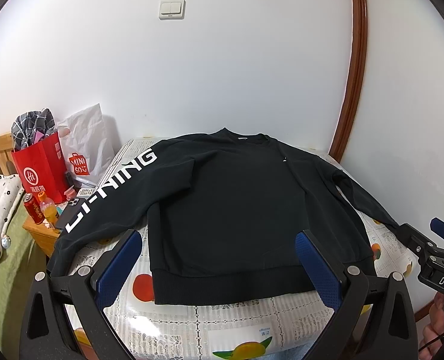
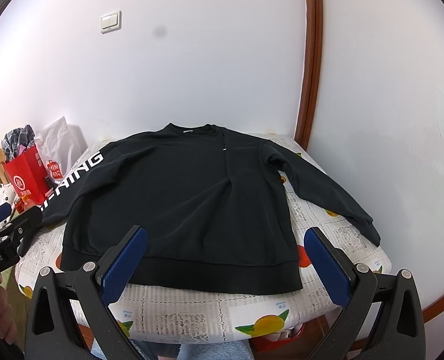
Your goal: Fold small clothes
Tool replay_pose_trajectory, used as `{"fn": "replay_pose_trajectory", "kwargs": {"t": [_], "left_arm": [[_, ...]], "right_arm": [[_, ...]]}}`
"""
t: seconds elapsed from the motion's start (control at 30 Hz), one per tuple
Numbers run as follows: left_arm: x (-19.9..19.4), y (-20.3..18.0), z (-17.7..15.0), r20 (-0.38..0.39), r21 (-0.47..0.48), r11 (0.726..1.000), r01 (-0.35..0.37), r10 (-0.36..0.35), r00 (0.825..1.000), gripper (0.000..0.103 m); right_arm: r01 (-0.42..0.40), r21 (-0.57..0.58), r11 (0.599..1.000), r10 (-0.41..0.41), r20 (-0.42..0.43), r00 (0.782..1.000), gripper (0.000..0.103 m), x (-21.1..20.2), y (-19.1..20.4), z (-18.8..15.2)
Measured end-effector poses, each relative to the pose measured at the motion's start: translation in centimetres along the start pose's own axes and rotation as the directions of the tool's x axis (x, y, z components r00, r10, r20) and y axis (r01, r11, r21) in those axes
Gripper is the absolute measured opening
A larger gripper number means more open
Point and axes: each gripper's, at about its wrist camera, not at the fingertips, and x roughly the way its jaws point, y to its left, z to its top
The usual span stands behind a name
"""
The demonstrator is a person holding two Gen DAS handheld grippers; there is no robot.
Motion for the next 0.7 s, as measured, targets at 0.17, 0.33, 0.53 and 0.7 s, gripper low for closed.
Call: {"fn": "replay_pose_trajectory", "kwargs": {"t": [0.17, 0.33, 0.53, 0.7], "left_arm": [[0.01, 0.03, 0.01, -0.001, -0.001, 1.000, 0.001, -0.001, 1.000, 0.103], [0.02, 0.03, -0.04, 0.001, 0.001, 1.000, -0.021, 0.021, 1.000, 0.103], [-0.08, -0.02, -0.05, 0.005, 0.005, 1.000, -0.024, 0.024, 1.000, 0.103], [0.26, 0.51, 0.42, -0.005, -0.007, 1.000, -0.020, 0.020, 1.000, 0.103]], "right_arm": [[0.003, 0.005, 1.000, -0.003, 0.003, 1.000, 0.103, -0.23, -0.08, -0.13], [0.008, 0.007, 1.000, -0.008, 0.007, 1.000, 0.103, -0.35, -0.20, -0.10], [-0.017, 0.007, 1.000, 0.017, 0.001, 1.000, 0.103, -0.14, -0.26, 0.12], [-0.009, 0.001, 1.000, 0.009, -0.008, 1.000, 0.103, 0.31, -0.19, 0.43]]}}
